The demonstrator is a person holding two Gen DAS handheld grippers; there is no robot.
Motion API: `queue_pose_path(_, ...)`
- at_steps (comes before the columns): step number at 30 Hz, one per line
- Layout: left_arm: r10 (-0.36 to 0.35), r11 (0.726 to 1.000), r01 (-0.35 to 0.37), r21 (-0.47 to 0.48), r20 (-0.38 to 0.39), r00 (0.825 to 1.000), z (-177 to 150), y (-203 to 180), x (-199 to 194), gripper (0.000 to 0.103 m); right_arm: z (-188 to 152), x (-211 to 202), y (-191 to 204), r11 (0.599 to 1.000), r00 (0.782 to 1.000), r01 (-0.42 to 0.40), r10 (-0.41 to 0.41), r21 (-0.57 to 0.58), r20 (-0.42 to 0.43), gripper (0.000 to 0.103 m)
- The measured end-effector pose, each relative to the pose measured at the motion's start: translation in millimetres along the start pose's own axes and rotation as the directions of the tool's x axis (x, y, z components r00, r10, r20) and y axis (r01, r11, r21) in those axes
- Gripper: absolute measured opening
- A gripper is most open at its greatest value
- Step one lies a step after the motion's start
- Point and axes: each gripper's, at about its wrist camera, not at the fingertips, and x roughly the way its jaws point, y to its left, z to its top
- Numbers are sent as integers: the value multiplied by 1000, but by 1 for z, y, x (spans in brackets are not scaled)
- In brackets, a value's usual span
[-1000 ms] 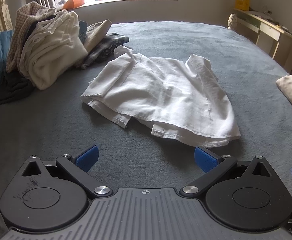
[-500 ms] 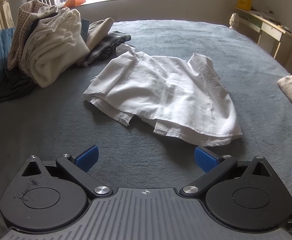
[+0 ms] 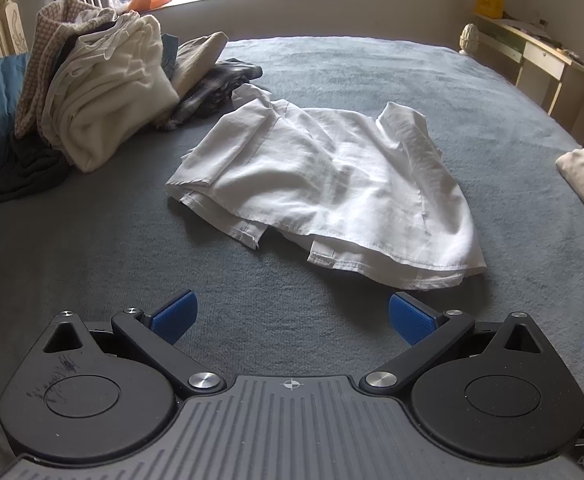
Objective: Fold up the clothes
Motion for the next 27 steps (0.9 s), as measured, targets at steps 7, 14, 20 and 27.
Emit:
queue_pose_path(7, -1, 1000, 1, 1, -4, 1000, -1, 0, 1, 103, 0, 2, 0, 1000, 1000, 1, -1, 1, -2, 100)
queue_pose_path(14, -1, 1000, 1, 1, -9, 1000, -1, 0, 4, 103, 1, 3, -1, 1000, 1000, 4, -4, 3, -6, 100)
queue_pose_path(20, -4, 1000, 4, 4, -14, 1000, -2, 0, 7, 103, 1, 5, 0, 1000, 1000, 5, -5, 3, -11, 100)
queue_pose_path(27, -12, 1000, 12, -3, -24, 1000, -3, 1, 13, 103, 3, 10, 0, 1000, 1000, 7, -7, 5, -20, 100)
